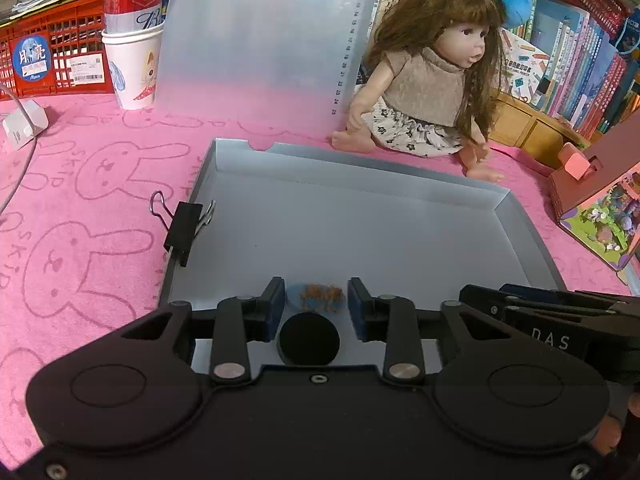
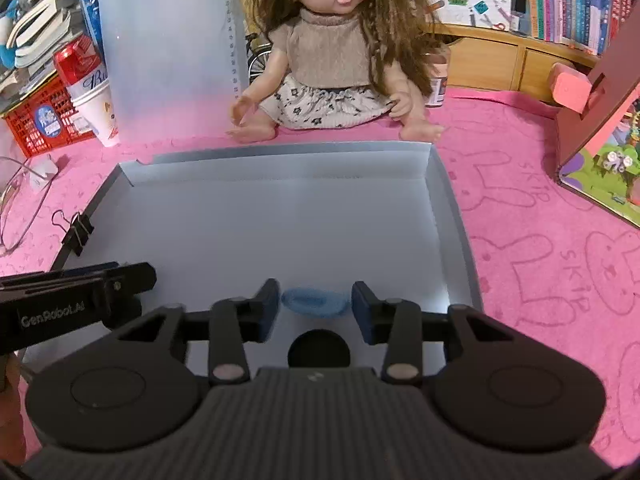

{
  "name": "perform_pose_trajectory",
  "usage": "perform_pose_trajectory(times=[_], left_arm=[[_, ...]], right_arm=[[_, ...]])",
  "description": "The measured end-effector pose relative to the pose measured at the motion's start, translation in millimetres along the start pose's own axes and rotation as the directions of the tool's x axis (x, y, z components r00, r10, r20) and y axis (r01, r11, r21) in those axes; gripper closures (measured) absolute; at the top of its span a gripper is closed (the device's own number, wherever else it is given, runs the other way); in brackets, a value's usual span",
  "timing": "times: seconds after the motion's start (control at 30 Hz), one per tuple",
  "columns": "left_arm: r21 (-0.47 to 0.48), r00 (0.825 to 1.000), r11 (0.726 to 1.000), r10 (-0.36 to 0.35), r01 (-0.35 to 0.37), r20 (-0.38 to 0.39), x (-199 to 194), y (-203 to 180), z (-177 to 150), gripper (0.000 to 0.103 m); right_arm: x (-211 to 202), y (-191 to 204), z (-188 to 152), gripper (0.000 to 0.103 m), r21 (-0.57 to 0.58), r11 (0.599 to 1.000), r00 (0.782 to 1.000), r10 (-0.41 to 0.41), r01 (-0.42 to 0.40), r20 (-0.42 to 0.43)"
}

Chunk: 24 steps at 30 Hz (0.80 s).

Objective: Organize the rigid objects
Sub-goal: 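Carry both blue pieces into the tray and open both grippers, then lift both grippers out of the tray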

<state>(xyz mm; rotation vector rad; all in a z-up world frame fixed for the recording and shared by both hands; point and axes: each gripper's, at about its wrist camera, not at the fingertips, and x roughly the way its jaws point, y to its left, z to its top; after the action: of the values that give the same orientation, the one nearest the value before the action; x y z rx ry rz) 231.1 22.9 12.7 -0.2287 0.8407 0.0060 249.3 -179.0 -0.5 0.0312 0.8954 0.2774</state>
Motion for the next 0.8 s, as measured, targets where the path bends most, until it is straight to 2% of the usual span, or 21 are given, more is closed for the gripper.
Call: perform_pose_trajectory(times=[0.03, 0.13, 0.33, 0.57, 0.8], left_arm=[[0.008, 1.000, 1.000, -0.003, 0.003, 0.002, -1.7, -0.6, -0.2, 0.062], [0.033, 1.000, 0.999, 0.002, -0.002, 0.020, -8.5, -4.7, -1.6, 0.057], [0.067, 0.997, 0.998, -0.025, 0.019, 0.078, -35.0, -9.9, -7.5, 0.038], [0.110, 0.988, 0.993, -0.051, 0.036, 0.143, -72.9, -16.5, -27.0, 0.036], [0.139, 0.974, 0.988, -0.101, 0.073, 0.203, -113.4, -18.7, -58.9, 0.034]], right_arm=[[-1.2, -0.1, 0.3, 0.041, 0.001, 1.000, 1.000, -0.002, 0.002, 0.003], [-7.9, -0.9, 0.7, 0.038, 0.001, 1.000, 1.000, 0.002, -0.002, 0.024], [-35.1, -1.0, -4.0, 0.031, -0.013, 1.000, 0.995, 0.022, -0.021, 0.094], [-76.0, 1.7, -20.2, 0.025, -0.052, 0.997, 0.980, 0.058, -0.049, 0.188], [-112.7, 1.5, -52.8, 0.024, -0.114, 0.992, 0.962, 0.085, -0.057, 0.259]])
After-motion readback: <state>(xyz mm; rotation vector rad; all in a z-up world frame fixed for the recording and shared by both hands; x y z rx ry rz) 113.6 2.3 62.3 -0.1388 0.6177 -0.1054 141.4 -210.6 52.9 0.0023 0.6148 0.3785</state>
